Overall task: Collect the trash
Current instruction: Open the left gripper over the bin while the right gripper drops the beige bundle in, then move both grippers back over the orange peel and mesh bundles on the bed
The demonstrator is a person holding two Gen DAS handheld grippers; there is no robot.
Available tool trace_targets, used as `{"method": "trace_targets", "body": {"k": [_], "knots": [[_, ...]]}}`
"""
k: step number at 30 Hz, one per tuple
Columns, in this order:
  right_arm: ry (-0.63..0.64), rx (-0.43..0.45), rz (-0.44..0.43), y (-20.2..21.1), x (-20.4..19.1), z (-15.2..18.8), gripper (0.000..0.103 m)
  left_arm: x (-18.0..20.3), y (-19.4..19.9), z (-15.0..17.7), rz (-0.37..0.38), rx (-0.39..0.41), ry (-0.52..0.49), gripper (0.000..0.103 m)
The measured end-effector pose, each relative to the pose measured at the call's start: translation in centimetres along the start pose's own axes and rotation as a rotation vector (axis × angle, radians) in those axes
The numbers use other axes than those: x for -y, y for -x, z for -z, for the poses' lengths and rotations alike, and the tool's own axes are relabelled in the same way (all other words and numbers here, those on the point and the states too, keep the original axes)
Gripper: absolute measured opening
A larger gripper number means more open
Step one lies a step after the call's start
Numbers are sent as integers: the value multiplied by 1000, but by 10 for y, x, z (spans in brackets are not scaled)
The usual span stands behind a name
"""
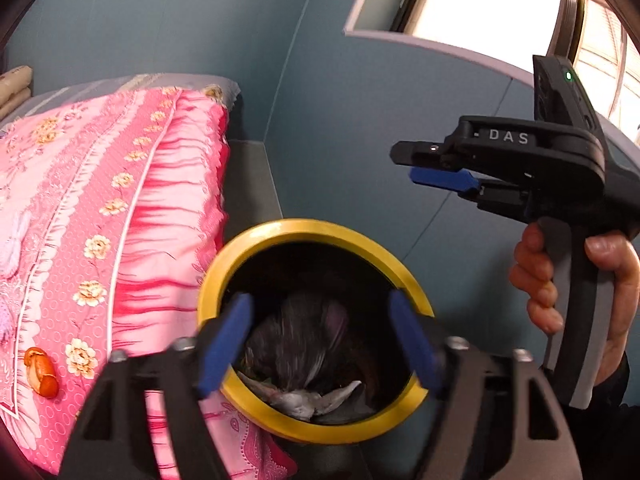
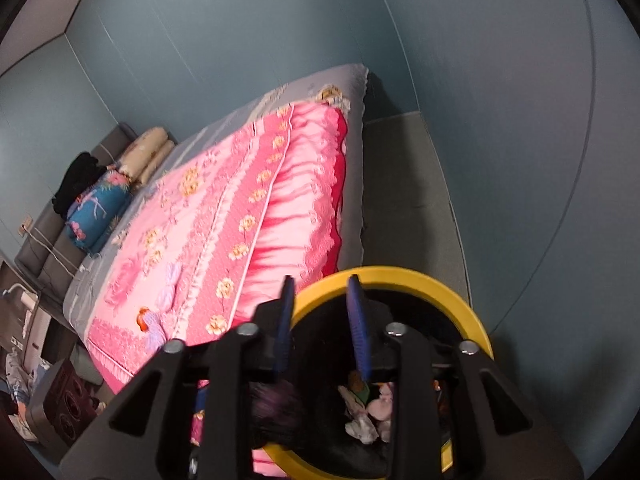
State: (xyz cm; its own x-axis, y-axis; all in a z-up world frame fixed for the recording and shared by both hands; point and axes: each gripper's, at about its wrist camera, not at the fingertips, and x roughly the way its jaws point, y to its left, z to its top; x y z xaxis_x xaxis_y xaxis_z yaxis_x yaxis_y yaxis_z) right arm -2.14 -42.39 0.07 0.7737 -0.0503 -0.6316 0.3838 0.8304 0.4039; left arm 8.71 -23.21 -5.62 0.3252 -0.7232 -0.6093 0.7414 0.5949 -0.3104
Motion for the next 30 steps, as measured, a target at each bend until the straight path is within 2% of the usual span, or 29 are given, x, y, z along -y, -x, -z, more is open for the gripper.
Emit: {"method": "trace_targets", "body": {"k": [4, 7, 9, 11, 12, 14, 19, 27, 30], "knots": [[-11, 45, 28, 8, 2, -6, 44, -7, 14, -3, -17, 27, 19, 83], [-1, 83, 57, 14, -4, -10, 53, -16, 22, -3, -60, 47, 37, 87], [11, 123, 61, 18, -9, -10, 70, -25, 28, -3, -102, 65, 49, 91], [24, 148, 51, 20, -13, -11, 79, -32, 34, -1, -135, 83, 63, 92], [30, 166, 39, 20, -16, -12, 87, -36, 37, -1, -146, 90, 72, 94], [51, 187, 24, 18, -22, -12, 94, -48, 43, -1, -176, 105, 96, 95], [135, 219, 12, 4, -44, -15, 95, -77, 58, 1, -244, 130, 156, 95], [206, 178, -191, -37, -82, -26, 95, -128, 78, 14, -356, 155, 266, 95], [251, 169, -226, -53, -103, -28, 95, -146, 87, 20, -400, 163, 291, 95]]}}
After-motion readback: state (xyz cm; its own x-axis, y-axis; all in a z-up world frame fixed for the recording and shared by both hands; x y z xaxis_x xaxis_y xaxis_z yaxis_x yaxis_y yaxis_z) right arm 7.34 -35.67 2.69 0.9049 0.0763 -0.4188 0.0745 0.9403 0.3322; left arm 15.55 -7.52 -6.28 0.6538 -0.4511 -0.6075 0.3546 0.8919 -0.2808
